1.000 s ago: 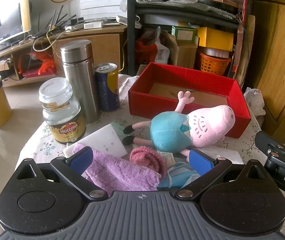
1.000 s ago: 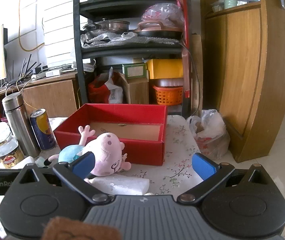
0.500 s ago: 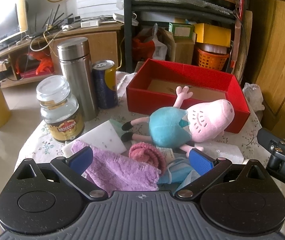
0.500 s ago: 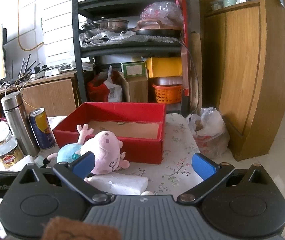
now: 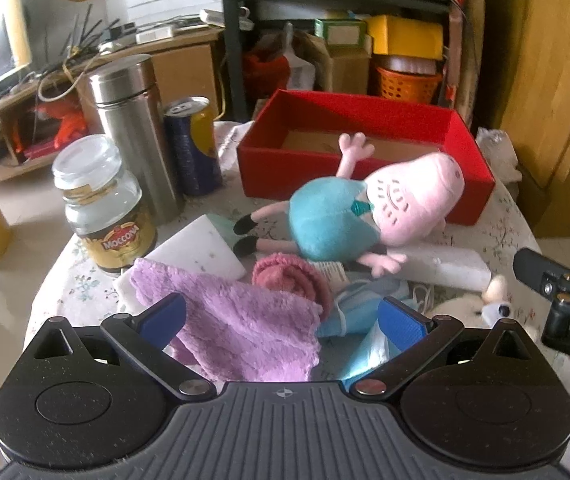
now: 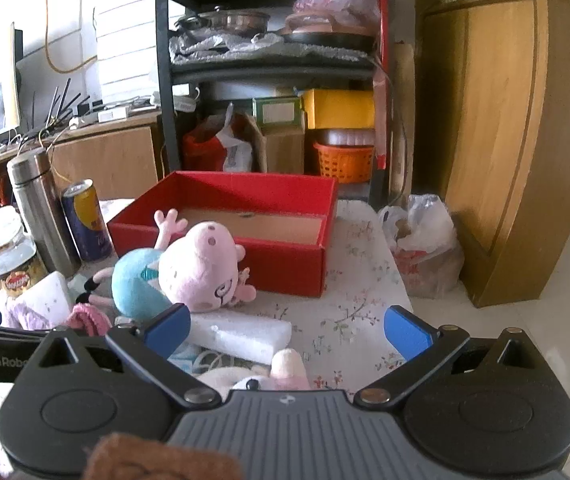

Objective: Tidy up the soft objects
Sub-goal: 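Grasp the rainbow-striped sock with the right tool while the left tool approaches the cream teddy bear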

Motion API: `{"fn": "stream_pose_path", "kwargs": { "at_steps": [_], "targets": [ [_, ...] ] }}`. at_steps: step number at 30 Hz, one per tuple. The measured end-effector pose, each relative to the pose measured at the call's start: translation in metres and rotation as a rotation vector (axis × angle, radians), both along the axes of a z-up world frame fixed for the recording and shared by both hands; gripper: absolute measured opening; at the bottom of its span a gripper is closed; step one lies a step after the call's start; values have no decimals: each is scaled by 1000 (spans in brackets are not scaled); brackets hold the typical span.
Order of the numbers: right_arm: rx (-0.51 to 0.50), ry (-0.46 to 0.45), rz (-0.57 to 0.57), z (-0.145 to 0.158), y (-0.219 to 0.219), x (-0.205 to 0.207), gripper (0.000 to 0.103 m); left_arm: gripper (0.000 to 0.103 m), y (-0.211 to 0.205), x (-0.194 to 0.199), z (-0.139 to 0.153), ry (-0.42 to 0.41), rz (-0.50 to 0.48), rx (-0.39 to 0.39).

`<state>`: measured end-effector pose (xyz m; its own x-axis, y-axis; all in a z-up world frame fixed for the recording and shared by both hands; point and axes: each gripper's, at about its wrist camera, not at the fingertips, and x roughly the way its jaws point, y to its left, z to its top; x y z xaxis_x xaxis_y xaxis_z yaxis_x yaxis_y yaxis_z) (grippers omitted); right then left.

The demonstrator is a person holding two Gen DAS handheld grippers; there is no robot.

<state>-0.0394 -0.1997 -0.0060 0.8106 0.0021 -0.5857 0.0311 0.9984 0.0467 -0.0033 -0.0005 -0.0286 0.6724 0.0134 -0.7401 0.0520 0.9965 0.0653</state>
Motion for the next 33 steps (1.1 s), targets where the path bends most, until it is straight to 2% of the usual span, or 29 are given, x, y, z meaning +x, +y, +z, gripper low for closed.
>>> {"fn": "stream_pose_path", "kwargs": {
  "at_steps": [5,11,16,18,24,33],
  "targets": [
    [9,33,40,-4,-3,-2,79,97,8,-2,-9,21,-8,29],
    [-15,122,145,-19,6,-9,79,97,20,-6,-20,62,-21,46],
    [-37,185,256,-36,17,-17,78,97,31,-6,-21,83,-15,10],
    [-26,216,287,-42,20,-18,78,97,28,-7,-21,77,-28,24],
    [-14,262,336,-47,27,-19,78,97,16,-10,-24,80,-74,61],
    [-8,310,376,-52,34,-21,75,97,17,-11,-25,80,-63,79]
  ]
}}
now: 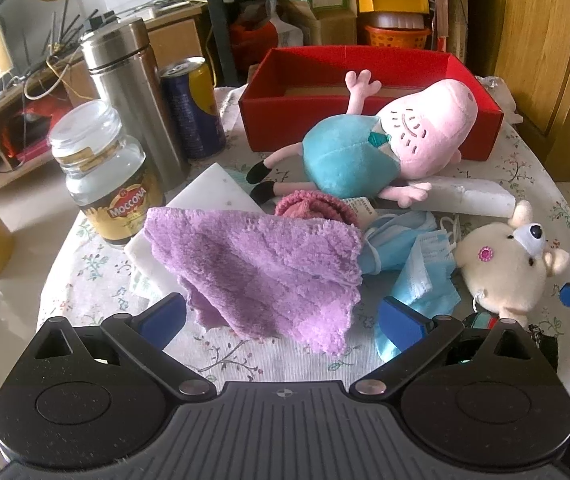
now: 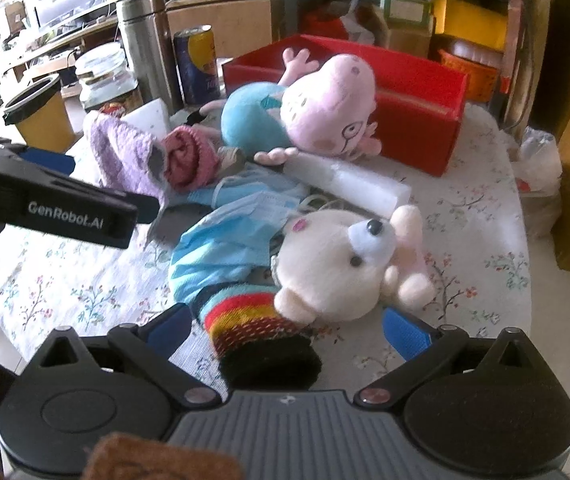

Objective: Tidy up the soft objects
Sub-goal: 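Grasp the rainbow-striped sock with the right tool while the left tool approaches the cream teddy bear, then lift the sock with the right tool while the left tool grasps the cream teddy bear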

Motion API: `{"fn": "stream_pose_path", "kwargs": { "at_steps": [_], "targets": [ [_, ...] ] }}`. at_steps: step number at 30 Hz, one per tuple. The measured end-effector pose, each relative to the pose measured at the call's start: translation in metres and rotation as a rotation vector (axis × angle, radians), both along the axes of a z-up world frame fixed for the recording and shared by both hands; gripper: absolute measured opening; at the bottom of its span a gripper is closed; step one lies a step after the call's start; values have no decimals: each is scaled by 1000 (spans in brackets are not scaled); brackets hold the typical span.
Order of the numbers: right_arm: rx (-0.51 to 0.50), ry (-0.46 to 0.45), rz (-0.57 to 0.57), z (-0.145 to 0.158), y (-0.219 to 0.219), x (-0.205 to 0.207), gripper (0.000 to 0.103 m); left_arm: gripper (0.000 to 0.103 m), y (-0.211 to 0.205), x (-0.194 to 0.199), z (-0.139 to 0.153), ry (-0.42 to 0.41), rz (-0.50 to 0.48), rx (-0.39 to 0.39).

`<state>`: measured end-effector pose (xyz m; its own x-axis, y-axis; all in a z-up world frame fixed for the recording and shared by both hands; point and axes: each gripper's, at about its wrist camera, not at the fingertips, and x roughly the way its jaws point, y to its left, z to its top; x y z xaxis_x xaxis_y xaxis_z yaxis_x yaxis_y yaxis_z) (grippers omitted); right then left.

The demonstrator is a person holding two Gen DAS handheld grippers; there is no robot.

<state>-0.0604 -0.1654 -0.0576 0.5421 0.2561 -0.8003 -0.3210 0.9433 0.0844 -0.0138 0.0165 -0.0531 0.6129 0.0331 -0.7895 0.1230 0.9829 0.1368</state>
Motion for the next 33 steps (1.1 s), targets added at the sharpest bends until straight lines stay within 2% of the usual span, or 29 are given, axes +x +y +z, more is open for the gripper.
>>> {"fn": "stream_pose_path", "kwargs": {
  "at_steps": [7,12,14,19,20,21,24,27,29,33],
  "targets": [
    [11,47,19,-8,4,0,69,97,-1,0,-1,2,-8,3],
    [19,121,44,-21,11,3,49,97,-5,-2,-3,12,-31,14],
    [32,147,35,-26,10,5,44,97,-6,-3,-5,19,-45,18],
    [44,146,12,-27,7,8,41,97,-8,-4,-10,38,-56,30],
    [39,143,18,-26,8,7,38,97,-7,-4,-10,40,-54,28],
    [34,137,27,-26,9,7,28,97,-7,-3,-11,41,-53,25],
    [39,125,35,-26,11,6,10,97,-8,-4,-10,43,-56,21],
    [73,131,25,-24,7,9,0,97,-10,-4,-11,49,-66,23],
    [127,153,17,-22,3,10,0,97,-9,-3,-12,65,-68,8],
    [191,169,16,-14,-3,7,0,97,-7,1,-12,110,-70,-73]
  ]
}}
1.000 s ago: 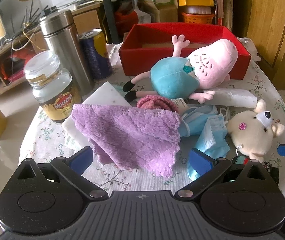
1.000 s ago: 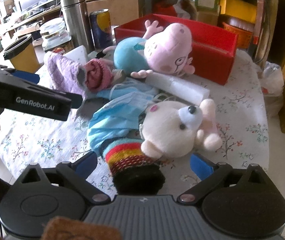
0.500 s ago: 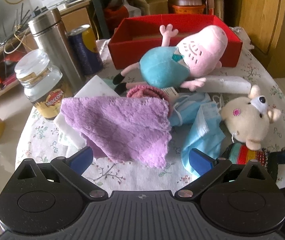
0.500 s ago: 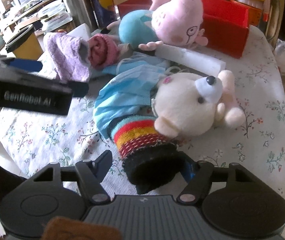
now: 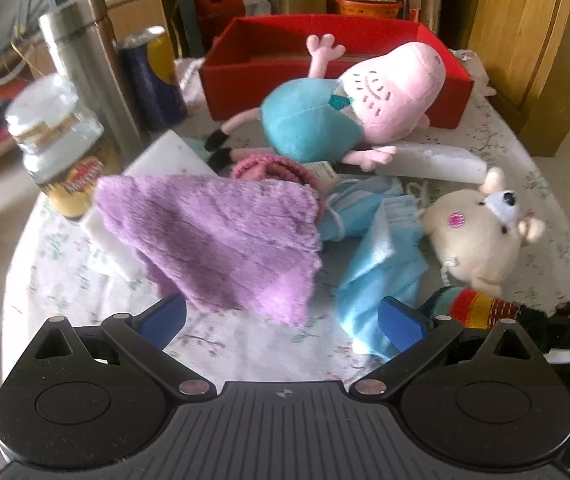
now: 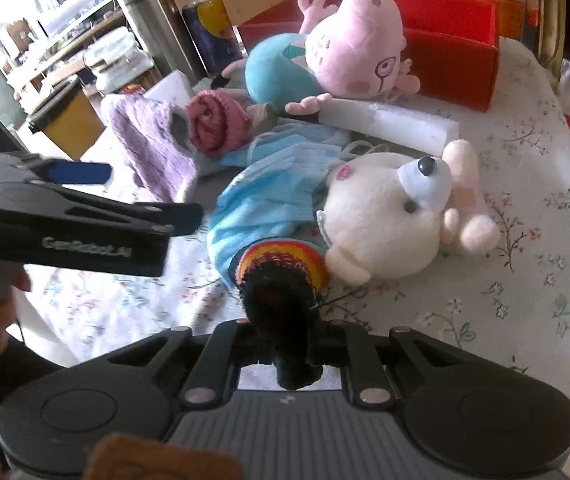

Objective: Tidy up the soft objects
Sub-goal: 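Lift the sock with the right tool while the left tool grasps the cream teddy bear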

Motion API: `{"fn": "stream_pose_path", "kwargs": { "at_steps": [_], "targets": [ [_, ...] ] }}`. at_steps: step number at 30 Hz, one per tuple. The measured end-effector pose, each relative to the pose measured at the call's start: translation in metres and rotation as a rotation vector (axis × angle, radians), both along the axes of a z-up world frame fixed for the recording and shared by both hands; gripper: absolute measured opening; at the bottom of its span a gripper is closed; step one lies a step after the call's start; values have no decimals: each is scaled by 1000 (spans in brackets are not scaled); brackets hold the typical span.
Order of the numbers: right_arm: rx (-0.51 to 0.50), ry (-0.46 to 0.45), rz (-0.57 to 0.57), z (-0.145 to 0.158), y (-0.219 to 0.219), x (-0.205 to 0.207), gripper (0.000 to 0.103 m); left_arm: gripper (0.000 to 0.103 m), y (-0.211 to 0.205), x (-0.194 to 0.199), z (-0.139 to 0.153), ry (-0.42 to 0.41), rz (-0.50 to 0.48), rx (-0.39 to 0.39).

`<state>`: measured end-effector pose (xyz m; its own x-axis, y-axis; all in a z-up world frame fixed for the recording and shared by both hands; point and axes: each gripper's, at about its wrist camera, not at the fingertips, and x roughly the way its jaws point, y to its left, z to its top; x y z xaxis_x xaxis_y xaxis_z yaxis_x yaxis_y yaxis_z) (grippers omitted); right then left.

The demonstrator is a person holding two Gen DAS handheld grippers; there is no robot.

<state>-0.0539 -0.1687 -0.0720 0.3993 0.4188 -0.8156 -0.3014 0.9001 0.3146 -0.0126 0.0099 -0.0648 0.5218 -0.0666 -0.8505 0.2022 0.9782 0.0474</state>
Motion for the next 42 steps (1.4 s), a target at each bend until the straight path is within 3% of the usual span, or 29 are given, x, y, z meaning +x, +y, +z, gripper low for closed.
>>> {"fn": "stream_pose_path", "kwargs": {
  "at_steps": [5,11,12,15,17,21,22,24,29,31,34,36,38,42],
  "targets": [
    [76,-3,-13,24,-15,-7,0,96,-10,0,5,-2,-61,-61],
    [114,-59,-109,53,-58,-9,0,91,-33,11,19,-23,-131,-125],
    [114,-69,-126,57,-64,-7,0,89,-39,15,23,-37,-138,-115],
    [115,-98,-165,66,-79,-1,0,71,-59,30,32,-61,-172,-81],
    [112,-123,-190,73,-89,2,0,54,-69,40,32,-32,-182,-88],
    [124,-154,-291,80,-119,7,0,57,-81,38,15,142,-198,-215],
    [133,-153,-311,80,-125,6,0,57,-89,36,10,165,-220,-218],
    [157,-141,-336,78,-135,5,0,57,-109,32,6,147,-273,-159],
    [176,-135,-356,79,-145,-1,0,72,-145,35,-7,79,-328,6],
    [184,-140,-352,81,-144,1,0,72,-156,42,-17,71,-324,82],
    [179,-165,-347,87,-141,0,0,70,-161,47,-25,25,-323,137],
    [172,-164,-344,86,-139,2,0,63,-162,54,-28,36,-295,154],
    [165,-146,-345,81,-137,5,0,47,-160,57,-25,28,-302,136],
    [162,-132,-347,78,-135,8,0,45,-142,60,-11,60,-266,66]
  ]
}}
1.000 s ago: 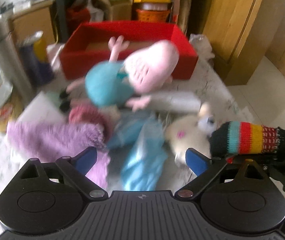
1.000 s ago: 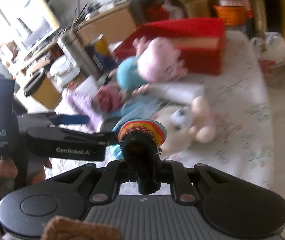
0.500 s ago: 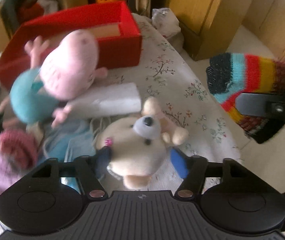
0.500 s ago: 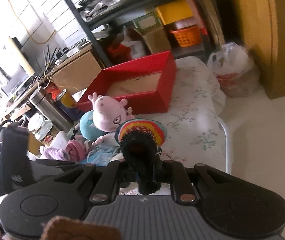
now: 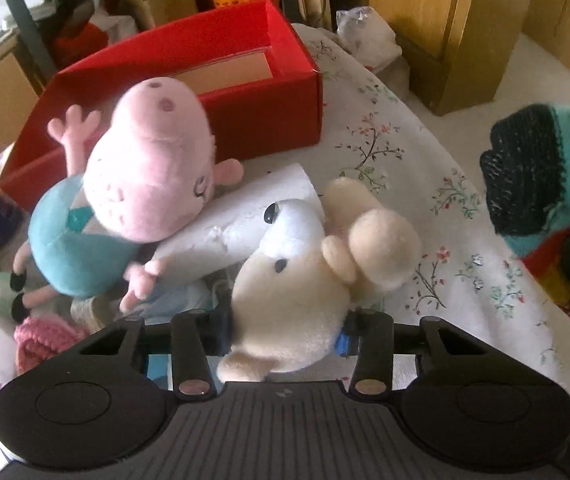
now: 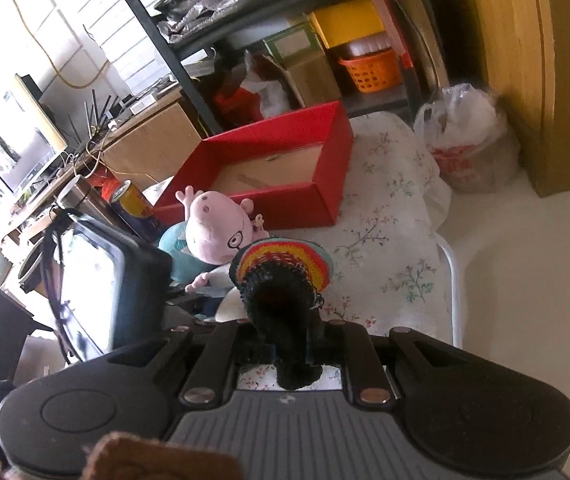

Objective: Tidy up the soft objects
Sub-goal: 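Lift the sock with the right tool while the left tool grasps the cream teddy bear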

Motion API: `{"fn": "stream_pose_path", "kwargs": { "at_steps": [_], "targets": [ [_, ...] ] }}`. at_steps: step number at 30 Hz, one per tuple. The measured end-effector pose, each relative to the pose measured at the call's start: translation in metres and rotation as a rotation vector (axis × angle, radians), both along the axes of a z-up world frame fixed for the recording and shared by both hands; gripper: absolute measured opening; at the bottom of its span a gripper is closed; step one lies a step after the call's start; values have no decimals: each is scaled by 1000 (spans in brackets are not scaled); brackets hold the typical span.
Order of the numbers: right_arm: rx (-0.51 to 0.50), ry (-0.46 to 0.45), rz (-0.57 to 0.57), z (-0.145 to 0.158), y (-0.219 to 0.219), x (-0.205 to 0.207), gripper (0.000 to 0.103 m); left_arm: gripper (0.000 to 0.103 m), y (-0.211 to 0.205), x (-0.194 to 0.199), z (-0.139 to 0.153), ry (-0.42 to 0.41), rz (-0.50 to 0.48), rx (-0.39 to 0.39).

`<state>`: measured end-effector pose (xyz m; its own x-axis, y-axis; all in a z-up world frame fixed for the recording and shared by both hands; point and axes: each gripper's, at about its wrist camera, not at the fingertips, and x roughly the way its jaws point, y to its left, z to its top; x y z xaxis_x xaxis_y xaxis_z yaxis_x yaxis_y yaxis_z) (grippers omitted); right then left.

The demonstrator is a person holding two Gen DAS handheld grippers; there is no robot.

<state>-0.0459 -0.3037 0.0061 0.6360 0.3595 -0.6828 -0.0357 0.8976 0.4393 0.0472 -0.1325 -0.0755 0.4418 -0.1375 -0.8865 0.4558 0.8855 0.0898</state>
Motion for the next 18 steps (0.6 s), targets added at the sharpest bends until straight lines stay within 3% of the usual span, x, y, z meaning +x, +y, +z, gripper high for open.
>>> {"fn": "stream_pose_path", "kwargs": {
  "at_steps": [2,6,12,18],
  "targets": [
    [2,-11,2,3,1,-2,0,44,7,-5,6,2,13,-8],
    [8,-31,5,9,2,-5,0,44,27,-18,28,56,85,-119],
    [5,-75,15,26,11,-8,0,44,52,-37,71,30,143,-177],
    [-14,-90,13,30,30,0,0,44,75,-32,91,-13,187,-282]
  ]
}}
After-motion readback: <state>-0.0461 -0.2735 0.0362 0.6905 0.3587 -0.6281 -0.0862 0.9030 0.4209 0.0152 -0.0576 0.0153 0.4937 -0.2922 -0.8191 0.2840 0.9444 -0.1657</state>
